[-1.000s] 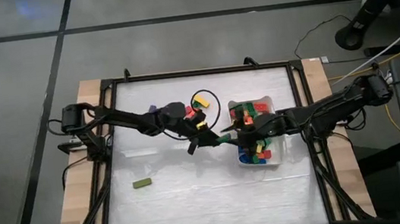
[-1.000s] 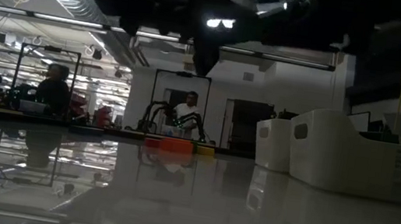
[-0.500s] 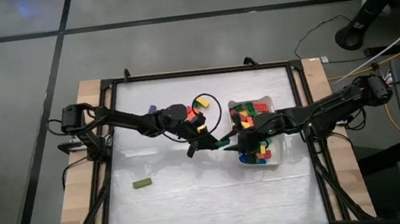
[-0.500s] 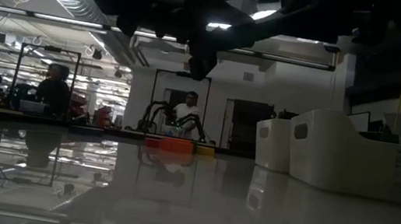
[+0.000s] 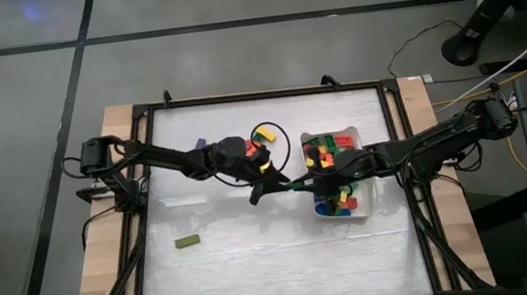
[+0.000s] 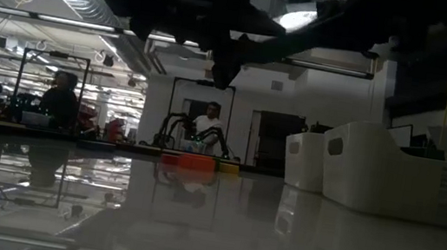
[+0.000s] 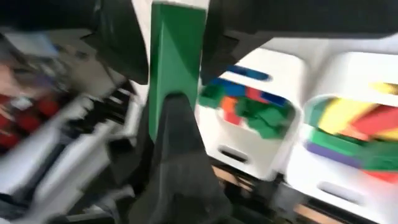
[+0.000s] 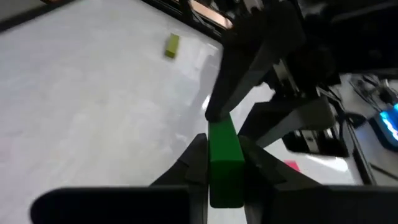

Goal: Sort blocks by size
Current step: Put the green thin rectangle block into the top white bin, then put the red thick rectangle block into the top white bin

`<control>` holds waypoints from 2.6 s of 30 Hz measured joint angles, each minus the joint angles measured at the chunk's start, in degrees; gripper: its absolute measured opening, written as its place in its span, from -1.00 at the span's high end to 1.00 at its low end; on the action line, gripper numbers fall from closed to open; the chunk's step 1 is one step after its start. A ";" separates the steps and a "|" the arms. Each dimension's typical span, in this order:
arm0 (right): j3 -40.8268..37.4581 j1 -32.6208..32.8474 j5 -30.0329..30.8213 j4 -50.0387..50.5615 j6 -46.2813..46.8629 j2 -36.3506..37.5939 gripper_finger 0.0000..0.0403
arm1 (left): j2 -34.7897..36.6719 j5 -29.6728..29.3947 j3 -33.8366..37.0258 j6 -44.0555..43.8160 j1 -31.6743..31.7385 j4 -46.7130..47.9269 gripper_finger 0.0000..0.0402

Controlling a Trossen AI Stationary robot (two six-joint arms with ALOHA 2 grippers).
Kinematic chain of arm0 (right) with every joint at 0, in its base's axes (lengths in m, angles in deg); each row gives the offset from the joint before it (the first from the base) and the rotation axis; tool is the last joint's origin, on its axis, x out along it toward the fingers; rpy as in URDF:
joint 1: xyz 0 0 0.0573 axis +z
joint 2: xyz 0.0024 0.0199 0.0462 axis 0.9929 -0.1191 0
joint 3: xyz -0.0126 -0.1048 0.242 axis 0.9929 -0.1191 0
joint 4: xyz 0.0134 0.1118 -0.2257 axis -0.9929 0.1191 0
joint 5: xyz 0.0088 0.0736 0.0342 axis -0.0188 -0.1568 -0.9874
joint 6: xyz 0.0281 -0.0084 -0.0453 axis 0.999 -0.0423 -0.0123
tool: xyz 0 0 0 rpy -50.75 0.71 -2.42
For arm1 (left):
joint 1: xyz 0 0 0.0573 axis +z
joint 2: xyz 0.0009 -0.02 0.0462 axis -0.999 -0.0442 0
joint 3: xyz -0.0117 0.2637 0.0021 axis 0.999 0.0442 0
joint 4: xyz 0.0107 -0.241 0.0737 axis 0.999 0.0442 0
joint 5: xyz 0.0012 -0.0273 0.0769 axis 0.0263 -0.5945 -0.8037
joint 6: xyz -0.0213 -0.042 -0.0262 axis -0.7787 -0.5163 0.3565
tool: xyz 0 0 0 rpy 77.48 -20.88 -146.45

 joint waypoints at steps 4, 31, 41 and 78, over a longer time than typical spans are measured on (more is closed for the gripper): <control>0.00 0.00 4.45 4.92 0.26 1.81 0.67 | 0.07 -6.92 -0.02 1.68 0.24 1.21 0.14; 0.02 0.00 24.77 42.42 9.75 12.06 0.36 | 0.04 -26.41 -0.07 25.38 14.11 31.85 0.00; 0.02 0.00 24.75 42.16 9.75 12.06 0.35 | 0.02 -29.00 -0.04 25.08 17.38 39.86 0.00; 0.04 0.00 12.96 29.73 9.70 12.03 0.35 | 0.12 -27.36 7.35 25.12 18.79 30.82 0.44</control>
